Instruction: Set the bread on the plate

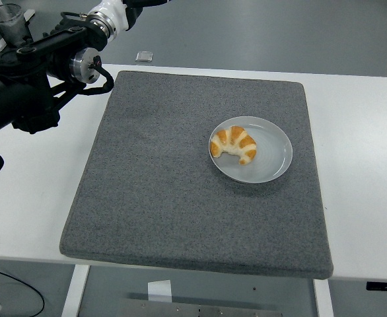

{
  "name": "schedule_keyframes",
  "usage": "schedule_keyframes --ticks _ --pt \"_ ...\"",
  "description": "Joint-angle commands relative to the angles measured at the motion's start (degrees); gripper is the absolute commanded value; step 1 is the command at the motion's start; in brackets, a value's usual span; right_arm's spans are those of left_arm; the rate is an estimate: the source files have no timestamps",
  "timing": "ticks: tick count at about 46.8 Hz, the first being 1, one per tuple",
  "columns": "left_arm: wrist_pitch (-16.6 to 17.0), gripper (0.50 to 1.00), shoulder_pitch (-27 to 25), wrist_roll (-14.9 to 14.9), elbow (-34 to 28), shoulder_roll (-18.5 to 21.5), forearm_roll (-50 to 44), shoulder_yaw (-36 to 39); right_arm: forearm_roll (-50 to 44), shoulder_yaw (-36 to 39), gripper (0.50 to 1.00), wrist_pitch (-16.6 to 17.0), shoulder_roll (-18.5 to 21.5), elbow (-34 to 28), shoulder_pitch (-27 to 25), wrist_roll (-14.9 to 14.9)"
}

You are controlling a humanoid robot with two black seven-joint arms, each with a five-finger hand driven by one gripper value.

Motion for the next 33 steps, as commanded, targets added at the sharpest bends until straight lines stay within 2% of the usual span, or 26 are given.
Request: schedule_keyframes --ticks 1,7,16,24,29,33 --pt "-0.9 1.0 1.5 0.0 1.8 -0.8 -2.8 -3.1 0.0 0.0 0.932 0.0 0.0 0.0 0.0 0.0" --pt "-2.4 1.0 3.0 0.1 5.5 -3.7 -3.9 -6.4 0.0 0.0 0.932 0.0 0.0 0.0 0.0 0.0" --pt "-5.6 1.0 5.2 0.1 7.1 -5.9 -5.0 -11.9 0.0 0.0 0.932 0.0 0.0 0.0 0.0 0.0" --pt "-5.5 1.0 7.0 2.4 9.3 -8.7 -6.3 -17.1 0.0 0.0 0.932 0.1 0.0 0.3 -0.1 0.0" --pt "-5.1 1.0 7.6 3.8 11.5 -10.3 -6.8 -17.8 0.1 0.1 0.932 0.1 0.0 0.3 -0.1 0.0" --pt "-5.3 1.0 8.7 3.8 12.5 -11.0 -7.3 -19.7 0.1 0.2 0.932 0.2 0.0 0.3 -0.1 0.0"
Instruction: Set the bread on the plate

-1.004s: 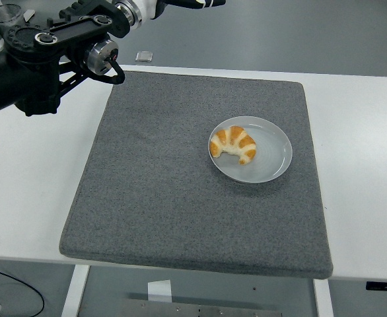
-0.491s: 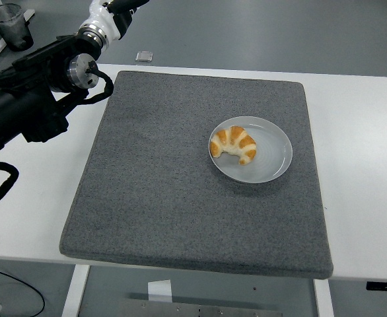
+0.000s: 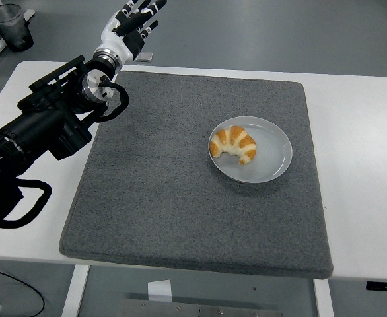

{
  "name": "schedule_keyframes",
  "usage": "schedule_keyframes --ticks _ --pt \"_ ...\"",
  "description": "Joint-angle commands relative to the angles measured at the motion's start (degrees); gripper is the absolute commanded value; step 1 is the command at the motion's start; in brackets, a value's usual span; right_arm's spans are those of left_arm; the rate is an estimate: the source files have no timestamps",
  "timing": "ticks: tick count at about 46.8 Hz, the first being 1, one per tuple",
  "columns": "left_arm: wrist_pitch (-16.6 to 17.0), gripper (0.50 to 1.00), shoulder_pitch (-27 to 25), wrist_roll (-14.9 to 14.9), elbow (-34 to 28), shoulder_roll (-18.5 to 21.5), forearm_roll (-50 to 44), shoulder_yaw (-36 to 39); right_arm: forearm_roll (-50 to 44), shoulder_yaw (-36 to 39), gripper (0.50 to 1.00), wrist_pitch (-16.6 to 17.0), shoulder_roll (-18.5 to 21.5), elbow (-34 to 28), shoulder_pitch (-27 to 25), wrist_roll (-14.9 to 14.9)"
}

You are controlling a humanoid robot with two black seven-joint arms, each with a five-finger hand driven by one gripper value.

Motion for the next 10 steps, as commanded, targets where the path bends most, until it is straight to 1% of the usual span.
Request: schedule_keyframes --ticks 1,6,10 --pt "-0.3 1.0 0.9 0.1 0.7 -0.4 -0.7 -2.5 0.0 0.1 0.932 0.1 0.0 0.1 0.0 0.0" --pt "-0.5 1.0 2.8 0.1 0.7 -0.4 -1.8 -6.2 0.0 0.1 0.932 0.1 0.0 0.4 0.0 0.0" --pt "-0.7 1.0 3.7 0.1 0.9 -0.4 -2.0 -7.8 0.1 0.1 0.932 0.1 0.0 0.5 0.0 -0.1"
